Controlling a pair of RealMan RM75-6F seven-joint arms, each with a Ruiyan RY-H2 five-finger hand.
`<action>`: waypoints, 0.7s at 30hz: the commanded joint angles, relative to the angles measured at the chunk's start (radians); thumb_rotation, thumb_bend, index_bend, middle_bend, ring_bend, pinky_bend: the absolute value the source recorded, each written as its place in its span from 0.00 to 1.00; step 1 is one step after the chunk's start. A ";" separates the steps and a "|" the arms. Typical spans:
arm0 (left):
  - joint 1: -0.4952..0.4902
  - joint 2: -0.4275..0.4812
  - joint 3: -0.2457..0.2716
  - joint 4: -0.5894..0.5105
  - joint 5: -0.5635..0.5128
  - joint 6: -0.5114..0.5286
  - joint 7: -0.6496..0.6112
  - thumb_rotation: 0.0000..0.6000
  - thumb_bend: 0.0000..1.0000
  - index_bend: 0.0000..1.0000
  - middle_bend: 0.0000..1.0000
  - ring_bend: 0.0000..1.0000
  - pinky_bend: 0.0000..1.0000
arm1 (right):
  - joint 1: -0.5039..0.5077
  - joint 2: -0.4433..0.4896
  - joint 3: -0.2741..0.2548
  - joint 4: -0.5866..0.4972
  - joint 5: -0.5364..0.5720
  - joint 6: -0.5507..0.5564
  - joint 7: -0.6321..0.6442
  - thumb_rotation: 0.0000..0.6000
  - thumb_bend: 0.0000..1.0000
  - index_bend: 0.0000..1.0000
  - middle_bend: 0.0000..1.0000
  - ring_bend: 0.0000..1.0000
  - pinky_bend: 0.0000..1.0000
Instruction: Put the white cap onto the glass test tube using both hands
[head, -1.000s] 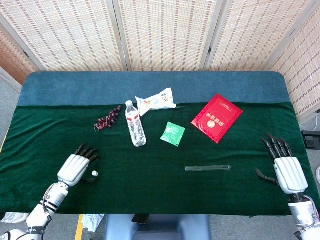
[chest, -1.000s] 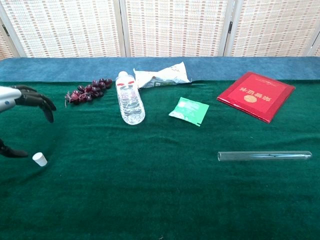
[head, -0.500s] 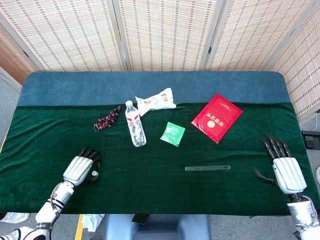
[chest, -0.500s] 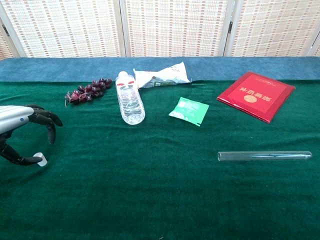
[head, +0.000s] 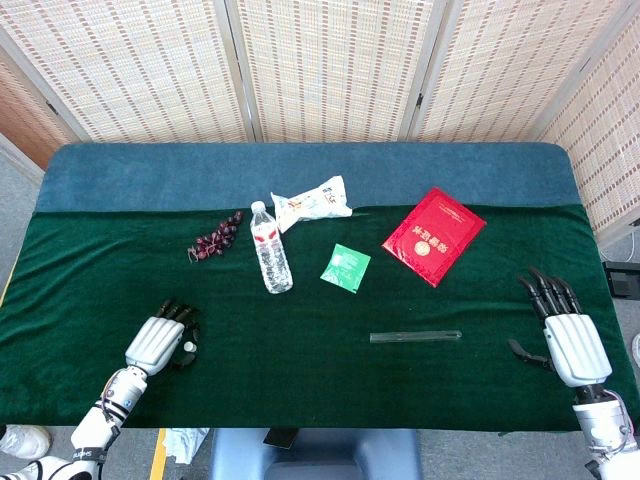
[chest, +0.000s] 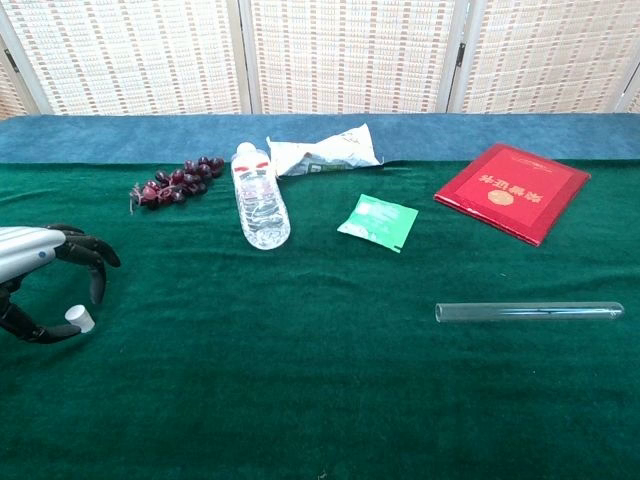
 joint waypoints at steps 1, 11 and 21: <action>0.000 0.000 0.000 0.003 -0.003 -0.001 0.000 1.00 0.35 0.50 0.24 0.16 0.00 | 0.000 0.000 0.000 0.000 0.001 0.000 -0.001 0.99 0.31 0.00 0.00 0.01 0.00; -0.003 0.002 -0.002 0.015 -0.009 -0.010 -0.006 1.00 0.40 0.50 0.24 0.15 0.00 | 0.000 0.001 0.001 -0.004 0.004 0.002 -0.005 0.99 0.31 0.00 0.00 0.01 0.00; -0.003 0.014 0.003 0.005 -0.013 -0.017 -0.001 1.00 0.40 0.50 0.24 0.15 0.00 | -0.002 0.002 0.001 -0.004 0.005 0.003 -0.006 0.99 0.31 0.00 0.00 0.02 0.00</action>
